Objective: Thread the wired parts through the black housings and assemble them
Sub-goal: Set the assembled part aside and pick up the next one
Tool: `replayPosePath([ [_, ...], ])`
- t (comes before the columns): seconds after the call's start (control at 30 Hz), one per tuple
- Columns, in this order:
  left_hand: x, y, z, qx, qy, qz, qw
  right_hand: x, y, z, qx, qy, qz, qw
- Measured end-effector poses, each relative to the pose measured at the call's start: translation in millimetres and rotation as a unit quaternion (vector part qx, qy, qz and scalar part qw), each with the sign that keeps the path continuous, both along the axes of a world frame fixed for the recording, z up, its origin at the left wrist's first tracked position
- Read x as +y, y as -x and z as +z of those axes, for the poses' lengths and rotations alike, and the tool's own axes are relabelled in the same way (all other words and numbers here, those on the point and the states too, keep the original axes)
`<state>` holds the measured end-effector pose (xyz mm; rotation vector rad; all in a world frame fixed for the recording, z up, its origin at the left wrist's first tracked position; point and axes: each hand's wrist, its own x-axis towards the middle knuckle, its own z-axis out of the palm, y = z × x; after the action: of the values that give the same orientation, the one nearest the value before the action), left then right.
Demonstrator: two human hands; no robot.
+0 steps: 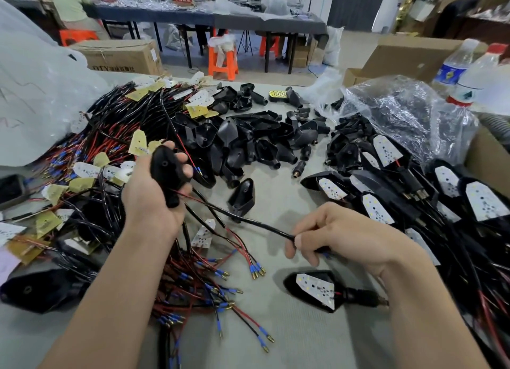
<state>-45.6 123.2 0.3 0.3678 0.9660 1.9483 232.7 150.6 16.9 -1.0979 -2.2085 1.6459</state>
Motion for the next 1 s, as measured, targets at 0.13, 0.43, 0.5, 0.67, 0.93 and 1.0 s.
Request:
replayPosePath([
  [0.13, -8.1, 3.7, 1.9, 0.007, -0.024, -0.046, 0.999, -0.5, -2.4, -0.6, -0.002, 0.028, 0.060, 0.998],
  [0.43, -14.7, -50.8, -0.5, 0.082, -0.036, -0.260, 0.962, 10.9, 9.1, -5.2, 0.411, 0.130, -0.153, 0.889],
  [0.5, -11.4, -59.3, -1.7, 0.092, -0.024, -0.281, 0.955, 9.4, 13.6, -4.4, 0.419, 0.130, -0.178, 0.881],
  [0.67, -1.6, -68.6, -9.3, 0.098, 0.026, -0.233, 0.967, 1.3, 31.3, -6.4, 0.393, 0.095, -0.197, 0.893],
  [0.93, -5.3, -64.1, -10.4, 0.205, -0.028, -0.288, 0.935, -10.6, 63.0, -16.5, 0.281, -0.103, -0.299, 0.906],
  [1.0, -6.8, -60.9, -9.5, 0.221, -0.008, -0.287, 0.932, -8.6, 59.4, -15.6, 0.259, -0.136, -0.321, 0.901],
])
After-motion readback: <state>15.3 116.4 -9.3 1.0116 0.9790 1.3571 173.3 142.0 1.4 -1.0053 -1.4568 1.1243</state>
